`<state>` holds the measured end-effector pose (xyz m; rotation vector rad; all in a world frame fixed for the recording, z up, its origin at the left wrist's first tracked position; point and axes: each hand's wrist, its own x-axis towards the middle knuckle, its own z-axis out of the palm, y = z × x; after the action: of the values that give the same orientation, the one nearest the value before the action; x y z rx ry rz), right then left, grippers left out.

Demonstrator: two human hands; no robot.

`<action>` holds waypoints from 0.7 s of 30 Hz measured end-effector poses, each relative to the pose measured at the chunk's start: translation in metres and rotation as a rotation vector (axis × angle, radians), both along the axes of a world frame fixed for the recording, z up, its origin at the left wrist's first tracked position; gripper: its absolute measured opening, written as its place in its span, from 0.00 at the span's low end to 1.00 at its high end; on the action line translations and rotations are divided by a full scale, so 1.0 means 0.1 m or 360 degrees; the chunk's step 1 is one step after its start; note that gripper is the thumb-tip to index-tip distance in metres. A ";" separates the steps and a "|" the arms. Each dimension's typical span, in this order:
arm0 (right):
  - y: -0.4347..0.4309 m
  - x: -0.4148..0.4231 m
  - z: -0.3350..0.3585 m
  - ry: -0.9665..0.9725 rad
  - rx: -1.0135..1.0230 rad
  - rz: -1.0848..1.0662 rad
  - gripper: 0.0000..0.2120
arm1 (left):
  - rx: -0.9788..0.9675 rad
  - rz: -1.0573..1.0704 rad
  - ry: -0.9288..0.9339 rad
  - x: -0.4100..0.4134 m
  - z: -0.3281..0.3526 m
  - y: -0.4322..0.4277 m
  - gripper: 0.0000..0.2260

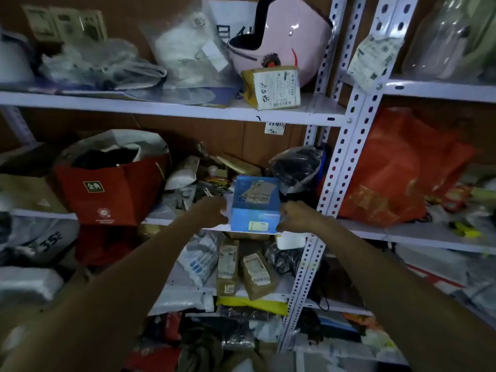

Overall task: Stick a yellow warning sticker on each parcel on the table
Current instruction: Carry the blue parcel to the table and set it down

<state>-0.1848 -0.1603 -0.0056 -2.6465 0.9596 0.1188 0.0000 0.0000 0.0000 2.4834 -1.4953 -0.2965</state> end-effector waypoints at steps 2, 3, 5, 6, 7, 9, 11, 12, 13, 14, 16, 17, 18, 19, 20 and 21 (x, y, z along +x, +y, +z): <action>-0.17 0.07 -0.04 0.0022 0.0020 0.0017 0.22 | -0.0029 0.0043 0.0045 0.08 -0.05 -0.12 0.22; -0.24 0.10 -0.06 0.0004 0.0017 0.0024 0.18 | -0.0028 0.0059 0.0069 0.13 -0.10 -0.19 0.22; -0.35 0.15 -0.15 -0.0079 0.0046 -0.0045 0.12 | -0.0048 0.0054 0.0111 0.21 -0.19 -0.33 0.23; -0.38 0.18 -0.19 -0.0116 0.0084 -0.0081 0.11 | -0.0079 0.0071 0.0147 0.23 -0.22 -0.40 0.24; -0.42 0.21 -0.24 -0.0159 0.0130 -0.0111 0.10 | -0.0113 0.0104 0.0224 0.27 -0.27 -0.49 0.24; -0.50 0.29 -0.37 -0.0246 0.0233 -0.0168 0.15 | -0.0204 0.0174 0.0421 0.30 -0.35 -0.62 0.25; -0.55 0.39 -0.46 -0.0359 0.0309 -0.0244 0.22 | -0.0294 0.0214 0.0719 0.31 -0.44 -0.74 0.33; -0.56 0.44 -0.49 -0.0401 0.0315 -0.0302 0.24 | -0.0346 0.0243 0.0914 0.31 -0.47 -0.78 0.40; -0.57 0.49 -0.52 -0.0444 0.0321 -0.0346 0.25 | -0.0420 0.0290 0.1105 0.33 -0.52 -0.83 0.43; -0.57 0.54 -0.54 -0.0493 0.0332 -0.0384 0.26 | -0.0475 0.0328 0.1234 0.33 -0.57 -0.86 0.41; -0.58 0.64 -0.61 -0.0570 0.0425 -0.0402 0.27 | -0.0581 0.0377 0.1517 0.31 -0.61 -0.88 0.30; -0.58 0.68 -0.65 -0.0599 0.0503 -0.0411 0.28 | -0.0635 0.0384 0.1674 0.30 -0.61 -0.88 0.27; -0.58 0.69 -0.68 -0.0657 0.0602 -0.0459 0.28 | -0.0655 0.0389 0.1767 0.28 -0.62 -0.89 0.26; -0.58 0.70 -0.70 -0.0772 0.0737 -0.0511 0.28 | -0.0695 0.0406 0.1842 0.26 -0.63 -0.90 0.26; -0.59 0.71 -0.74 -0.0911 0.0880 -0.0566 0.27 | -0.0710 0.0416 0.1883 0.24 -0.62 -0.90 0.28; -0.61 0.70 -0.77 -0.1033 0.1019 -0.0599 0.28 | -0.0724 0.0444 0.1924 0.24 -0.63 -0.90 0.30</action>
<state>-0.1144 -0.2209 -0.0828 -1.7101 0.9525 -0.4230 0.0237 -0.0902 -0.0626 1.5361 -0.5882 -1.0170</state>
